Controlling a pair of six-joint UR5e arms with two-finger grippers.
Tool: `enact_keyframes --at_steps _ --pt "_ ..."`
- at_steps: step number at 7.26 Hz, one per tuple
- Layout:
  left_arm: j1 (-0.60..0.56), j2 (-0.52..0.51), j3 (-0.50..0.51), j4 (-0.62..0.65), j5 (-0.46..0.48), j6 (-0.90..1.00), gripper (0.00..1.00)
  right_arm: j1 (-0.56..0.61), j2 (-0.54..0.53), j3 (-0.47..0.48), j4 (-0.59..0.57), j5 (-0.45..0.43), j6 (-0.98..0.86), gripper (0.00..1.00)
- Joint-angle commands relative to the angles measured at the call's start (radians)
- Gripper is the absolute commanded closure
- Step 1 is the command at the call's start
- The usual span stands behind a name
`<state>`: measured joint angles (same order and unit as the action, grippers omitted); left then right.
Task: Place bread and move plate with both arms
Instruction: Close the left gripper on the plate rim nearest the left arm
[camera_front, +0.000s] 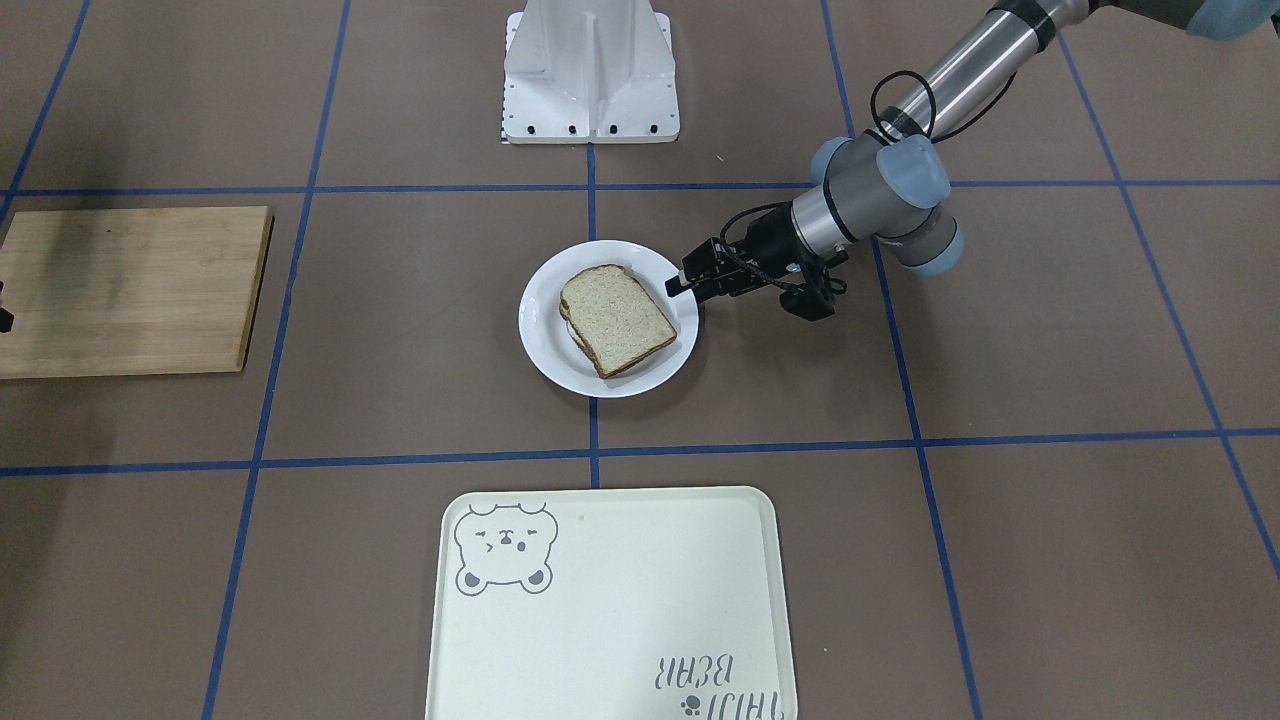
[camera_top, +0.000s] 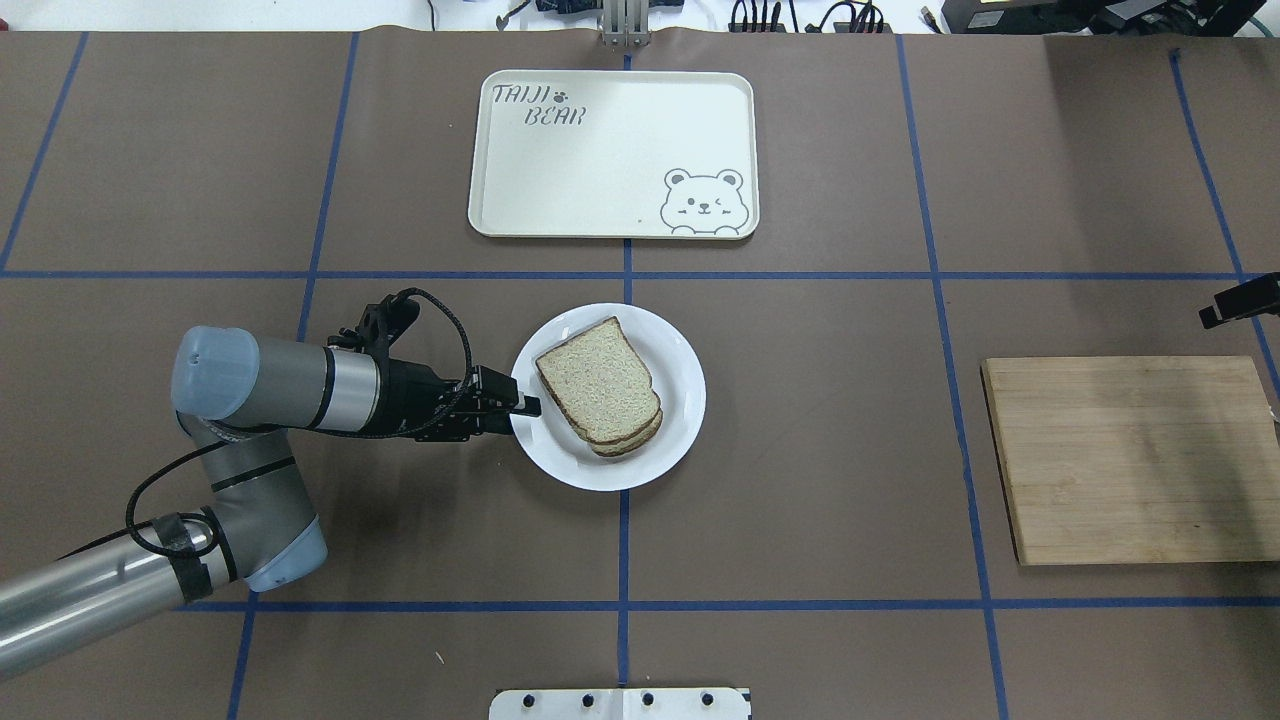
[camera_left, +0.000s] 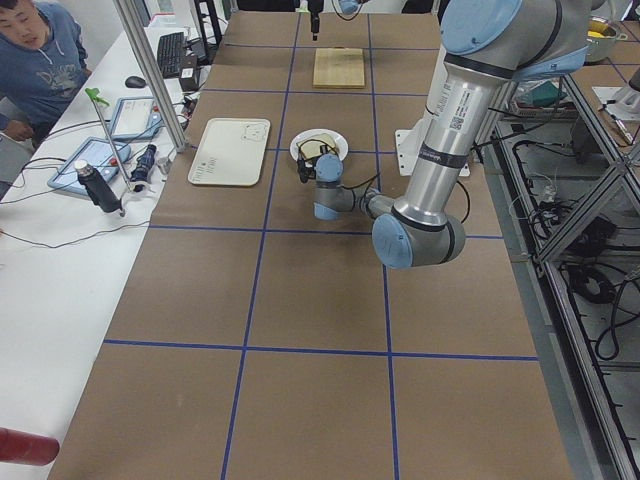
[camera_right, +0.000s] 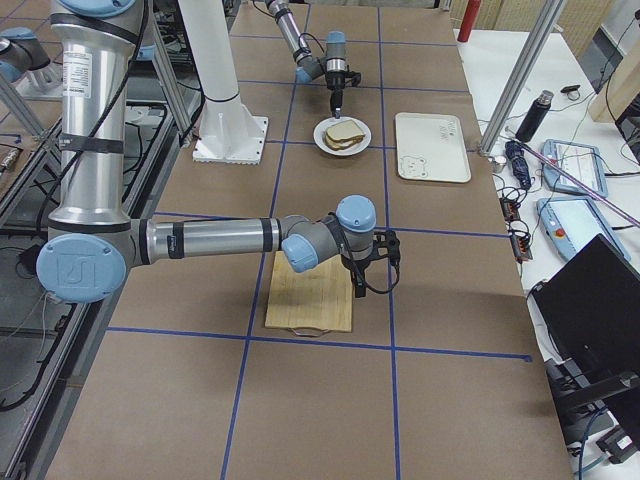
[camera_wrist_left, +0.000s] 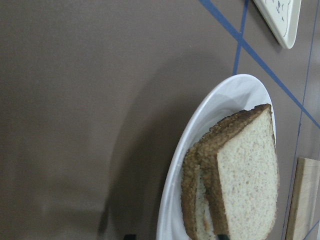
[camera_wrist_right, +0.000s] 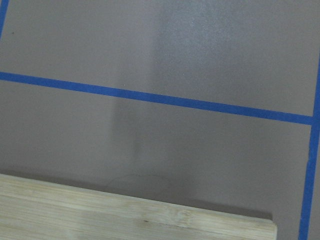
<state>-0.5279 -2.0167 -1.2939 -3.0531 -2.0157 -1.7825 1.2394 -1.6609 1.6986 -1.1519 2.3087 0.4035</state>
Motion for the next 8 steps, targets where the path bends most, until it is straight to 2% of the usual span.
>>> enact_keyframes --at_steps 1,3,5,6,7,8 --pt "0.002 -0.017 0.015 -0.001 0.0 0.0 0.5 0.0 0.001 -0.001 0.0 0.0 0.0 0.0" --pt "0.011 -0.016 0.018 -0.001 0.0 0.002 0.58 -0.001 0.001 0.001 0.0 0.0 0.0 0.0" --pt "0.017 -0.016 0.019 -0.001 0.002 0.002 0.7 -0.001 0.001 0.001 0.0 0.002 0.0 0.0" --pt "0.019 -0.016 0.019 -0.001 0.002 0.002 0.78 -0.001 0.001 0.004 0.0 0.002 0.0 0.0" --pt "0.019 -0.017 0.018 -0.003 0.002 0.002 0.95 -0.001 0.001 0.004 0.0 0.002 0.0 0.0" --pt "0.019 -0.016 0.019 -0.012 0.002 0.0 1.0 0.0 0.003 0.004 -0.002 0.003 0.0 0.0"
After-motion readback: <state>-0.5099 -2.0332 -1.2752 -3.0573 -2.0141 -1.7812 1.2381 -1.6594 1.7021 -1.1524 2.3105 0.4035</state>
